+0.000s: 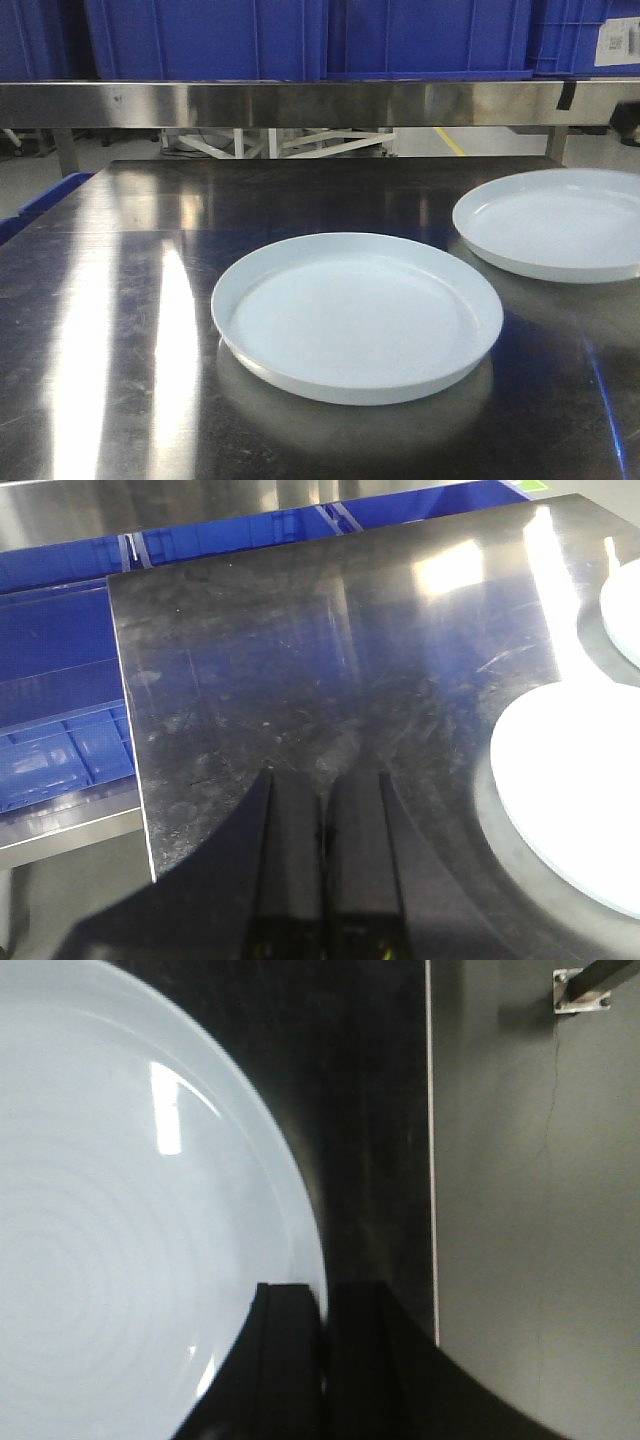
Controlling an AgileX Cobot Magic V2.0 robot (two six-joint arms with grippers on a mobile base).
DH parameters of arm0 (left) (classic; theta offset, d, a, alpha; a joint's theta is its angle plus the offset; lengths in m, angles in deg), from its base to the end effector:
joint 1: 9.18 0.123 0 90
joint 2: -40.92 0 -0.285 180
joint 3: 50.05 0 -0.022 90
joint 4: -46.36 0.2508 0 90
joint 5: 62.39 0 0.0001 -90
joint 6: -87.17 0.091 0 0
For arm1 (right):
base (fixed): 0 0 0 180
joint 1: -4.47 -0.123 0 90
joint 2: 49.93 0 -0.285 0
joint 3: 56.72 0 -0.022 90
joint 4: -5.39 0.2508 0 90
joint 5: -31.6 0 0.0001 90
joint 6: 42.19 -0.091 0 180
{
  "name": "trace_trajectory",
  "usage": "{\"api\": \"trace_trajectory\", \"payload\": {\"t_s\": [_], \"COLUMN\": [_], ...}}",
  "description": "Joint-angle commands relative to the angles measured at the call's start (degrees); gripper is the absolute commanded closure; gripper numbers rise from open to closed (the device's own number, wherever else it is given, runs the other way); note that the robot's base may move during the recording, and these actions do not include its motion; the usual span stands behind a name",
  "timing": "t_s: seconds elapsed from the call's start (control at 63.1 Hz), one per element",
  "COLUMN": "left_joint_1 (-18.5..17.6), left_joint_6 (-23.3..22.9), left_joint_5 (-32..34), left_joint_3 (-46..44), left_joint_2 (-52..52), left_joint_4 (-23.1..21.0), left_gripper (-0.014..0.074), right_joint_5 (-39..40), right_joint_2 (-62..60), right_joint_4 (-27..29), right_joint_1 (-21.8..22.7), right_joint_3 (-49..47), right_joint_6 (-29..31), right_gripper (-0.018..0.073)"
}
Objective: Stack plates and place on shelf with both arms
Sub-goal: 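Lift the gripped plate with the right gripper and lower it onto the centered plate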
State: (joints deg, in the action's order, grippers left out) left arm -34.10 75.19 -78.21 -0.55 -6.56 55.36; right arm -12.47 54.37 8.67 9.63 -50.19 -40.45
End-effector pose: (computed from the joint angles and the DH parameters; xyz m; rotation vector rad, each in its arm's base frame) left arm 0.1312 -0.0567 0.2894 0.3426 1.9458 -0.2804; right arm 0.3501 -0.0280 0.2482 0.1242 2.6985 0.0299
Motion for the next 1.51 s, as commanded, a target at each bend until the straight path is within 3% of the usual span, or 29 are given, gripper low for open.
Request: {"api": "trace_trajectory", "payload": {"t_s": [0.0, 0.285, 0.555, 0.983, 1.49], "left_joint_1": [0.1, 0.1, 0.1, 0.1, 0.1], "left_joint_6": [-0.6, -0.6, -0.6, -0.6, -0.6], "left_joint_5": [4.6, 4.6, 4.7, 7.6, 7.6], "left_joint_3": [-1.7, -1.7, -1.7, -1.7, -1.7], "left_joint_2": [0.2, 0.2, 0.2, 0.2, 0.2], "left_joint_4": [0.2, 0.2, 0.2, 0.2, 0.2], "left_gripper": [0.0512, 0.0512, 0.0512, 0.0512, 0.0512], "right_joint_5": [0.3, -6.9, -12.0, -14.0, -11.0], "right_joint_2": [-6.7, -18.8, -18.7, -5.2, 0.0], "right_joint_4": [-0.5, 3.7, 14.9, 15.4, 16.2], "right_joint_1": [0.2, -2.8, -12.0, -21.4, -22.4], "right_joint_3": [-3.1, -6.2, -6.2, -6.1, -6.1], "right_joint_6": [0.7, 1.8, 7.0, 6.9, 6.9], "right_gripper": [0.0503, 0.0503, 0.0503, 0.0503, 0.0468]}}
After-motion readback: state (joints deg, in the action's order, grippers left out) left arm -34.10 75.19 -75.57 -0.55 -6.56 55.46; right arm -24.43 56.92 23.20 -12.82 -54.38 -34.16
